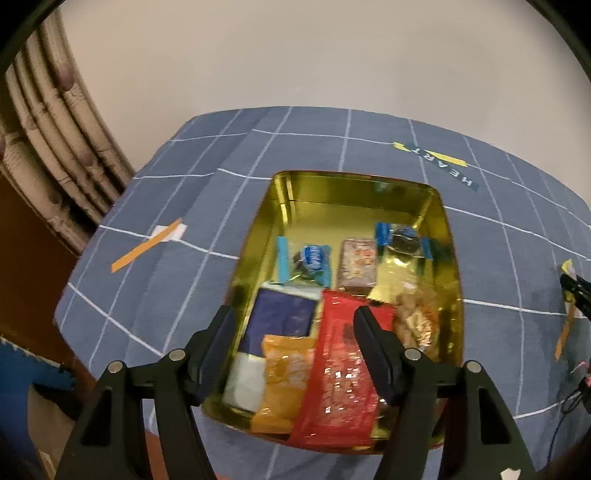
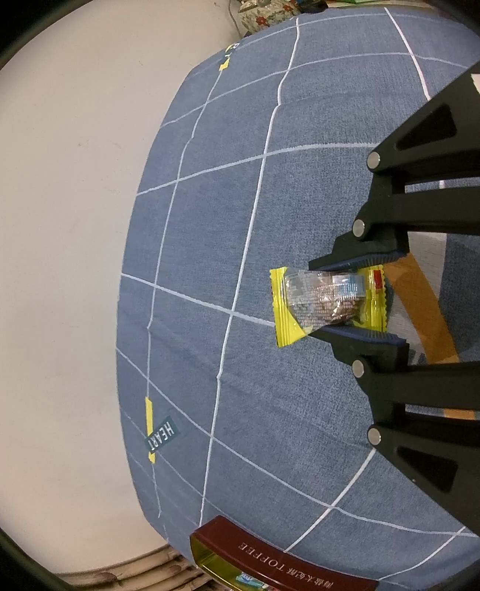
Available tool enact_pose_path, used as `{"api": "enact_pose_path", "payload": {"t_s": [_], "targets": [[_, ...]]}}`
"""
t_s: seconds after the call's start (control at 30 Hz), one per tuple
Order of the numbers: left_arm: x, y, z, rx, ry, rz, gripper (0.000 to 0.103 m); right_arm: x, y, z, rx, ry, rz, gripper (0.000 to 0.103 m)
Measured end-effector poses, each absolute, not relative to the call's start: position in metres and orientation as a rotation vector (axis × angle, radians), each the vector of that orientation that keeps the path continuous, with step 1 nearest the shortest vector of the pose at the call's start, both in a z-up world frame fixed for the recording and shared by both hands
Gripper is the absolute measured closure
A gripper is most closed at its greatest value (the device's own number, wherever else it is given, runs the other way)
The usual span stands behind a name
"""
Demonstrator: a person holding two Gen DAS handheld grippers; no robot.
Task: Organize snacks
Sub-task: 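Withdraw the left gripper up from the tin, then carry the yellow-ended candy bag over the tin with the right gripper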
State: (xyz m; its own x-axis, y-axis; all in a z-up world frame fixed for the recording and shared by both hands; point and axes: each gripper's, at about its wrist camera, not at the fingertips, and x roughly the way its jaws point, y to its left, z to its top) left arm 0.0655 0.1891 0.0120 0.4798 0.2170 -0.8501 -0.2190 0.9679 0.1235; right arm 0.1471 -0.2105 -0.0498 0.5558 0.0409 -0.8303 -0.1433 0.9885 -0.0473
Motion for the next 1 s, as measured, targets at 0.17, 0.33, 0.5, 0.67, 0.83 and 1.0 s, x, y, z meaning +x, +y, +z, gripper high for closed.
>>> {"api": "enact_pose_path", "payload": {"t_s": [0.17,0.33,0.5,0.67,0.83,1.0], "targets": [[0.061,0.195,0.010,0.007,1.027,0.297,0.033,0.151,-0.210,-0.050,-0.117,1.010,0.112,0.075],[0.059,0.194,0.011,0.032,1.016,0.313,0.033,0.151,-0.209,-0.051,-0.110,1.021,0.102,0.075],[0.059,0.199,0.011,0.029,1.005,0.320,0.031,0.155,-0.207,-0.051,-0.109,1.056,0.089,0.071],[0.059,0.201,0.010,0.014,1.016,0.306,0.030,0.157,-0.208,-0.052,-0.112,1.078,0.087,0.070],[0.059,0.202,0.011,0.010,1.011,0.300,0.029,0.157,-0.207,-0.053,-0.099,1.080,0.054,0.070],[0.059,0.204,0.014,-0.014,1.007,0.297,0.029,0.156,-0.206,-0.053,-0.083,1.078,0.025,0.071]]}}
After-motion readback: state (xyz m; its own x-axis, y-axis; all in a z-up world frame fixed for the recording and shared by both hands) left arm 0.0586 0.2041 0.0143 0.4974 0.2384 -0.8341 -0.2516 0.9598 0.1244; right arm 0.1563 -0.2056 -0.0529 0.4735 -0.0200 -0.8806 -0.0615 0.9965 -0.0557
